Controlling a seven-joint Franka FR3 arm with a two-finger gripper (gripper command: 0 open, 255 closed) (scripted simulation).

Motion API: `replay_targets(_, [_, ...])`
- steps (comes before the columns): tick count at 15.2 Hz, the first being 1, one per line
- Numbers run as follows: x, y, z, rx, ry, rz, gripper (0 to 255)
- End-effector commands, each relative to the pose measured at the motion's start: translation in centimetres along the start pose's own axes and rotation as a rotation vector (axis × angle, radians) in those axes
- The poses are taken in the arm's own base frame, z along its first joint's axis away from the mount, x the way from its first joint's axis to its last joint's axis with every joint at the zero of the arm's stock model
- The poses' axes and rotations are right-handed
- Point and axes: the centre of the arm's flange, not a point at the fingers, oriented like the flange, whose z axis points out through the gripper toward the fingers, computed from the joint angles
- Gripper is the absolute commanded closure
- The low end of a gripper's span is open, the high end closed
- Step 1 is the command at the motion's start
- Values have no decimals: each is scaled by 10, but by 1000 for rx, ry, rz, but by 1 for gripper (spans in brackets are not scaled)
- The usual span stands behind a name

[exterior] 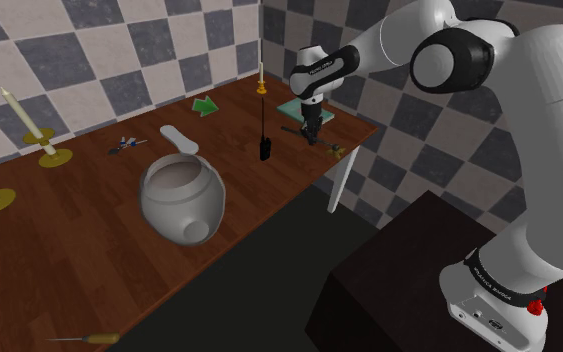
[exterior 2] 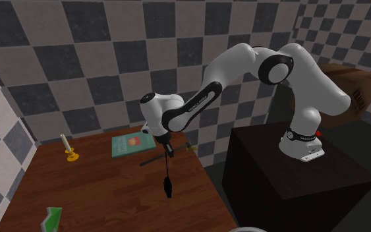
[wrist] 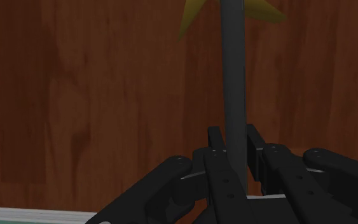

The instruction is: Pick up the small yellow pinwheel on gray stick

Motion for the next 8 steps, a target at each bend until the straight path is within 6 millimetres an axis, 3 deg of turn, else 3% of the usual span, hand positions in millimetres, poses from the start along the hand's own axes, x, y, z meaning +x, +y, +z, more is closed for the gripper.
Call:
replay_targets(1, [1,-6,6,8,-9,-6,255])
replay_targets(5, [0,-5,6,8,-10,-6,255])
replay_targets(8, [-4,-5,-9,8,-10,-6,255])
